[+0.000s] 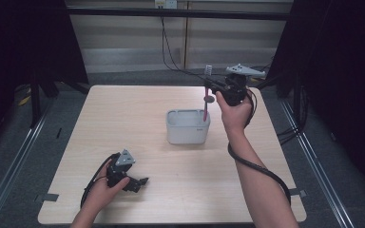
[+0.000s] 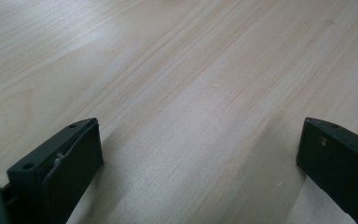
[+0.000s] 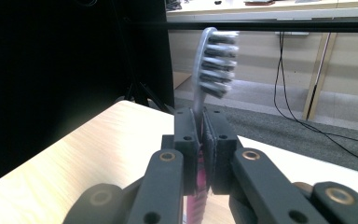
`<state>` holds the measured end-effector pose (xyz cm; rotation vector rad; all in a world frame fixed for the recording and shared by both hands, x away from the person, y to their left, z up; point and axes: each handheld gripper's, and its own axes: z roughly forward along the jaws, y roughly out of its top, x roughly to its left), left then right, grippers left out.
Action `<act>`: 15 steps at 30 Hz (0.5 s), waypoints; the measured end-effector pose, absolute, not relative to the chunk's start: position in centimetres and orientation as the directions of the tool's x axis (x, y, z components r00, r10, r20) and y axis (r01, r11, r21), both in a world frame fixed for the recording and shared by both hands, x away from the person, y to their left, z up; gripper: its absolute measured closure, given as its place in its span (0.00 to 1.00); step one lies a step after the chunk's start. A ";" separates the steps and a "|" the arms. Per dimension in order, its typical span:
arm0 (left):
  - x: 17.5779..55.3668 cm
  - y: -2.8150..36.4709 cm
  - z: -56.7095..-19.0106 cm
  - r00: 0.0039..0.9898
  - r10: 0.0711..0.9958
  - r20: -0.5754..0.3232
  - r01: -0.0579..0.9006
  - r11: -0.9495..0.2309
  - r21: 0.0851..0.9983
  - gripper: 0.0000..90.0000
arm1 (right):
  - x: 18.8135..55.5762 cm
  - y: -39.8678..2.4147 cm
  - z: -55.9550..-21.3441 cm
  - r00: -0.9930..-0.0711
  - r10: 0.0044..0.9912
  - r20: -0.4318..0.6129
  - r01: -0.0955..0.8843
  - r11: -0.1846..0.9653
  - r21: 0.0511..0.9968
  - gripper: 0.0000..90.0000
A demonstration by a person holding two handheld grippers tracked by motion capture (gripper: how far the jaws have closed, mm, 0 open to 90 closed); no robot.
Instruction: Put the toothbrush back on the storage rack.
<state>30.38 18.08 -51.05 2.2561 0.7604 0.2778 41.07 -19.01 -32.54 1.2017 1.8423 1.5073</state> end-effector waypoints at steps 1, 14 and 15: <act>30.4 18.1 -51.1 0.802 0.597 -0.026 0.439 -0.561 0.702 0.00 | 41.1 -19.0 -32.6 -0.504 0.848 0.163 0.328 0.014 0.944 0.94; 30.4 18.1 -51.0 0.802 0.597 -0.027 0.441 -0.561 0.701 0.00 | 41.6 -19.2 -33.6 -0.499 0.851 0.165 0.332 0.012 0.943 0.94; 30.4 18.1 -51.0 0.802 0.597 -0.027 0.441 -0.560 0.701 0.00 | 41.6 -19.2 -33.7 -0.498 0.851 0.166 0.333 0.011 0.943 0.94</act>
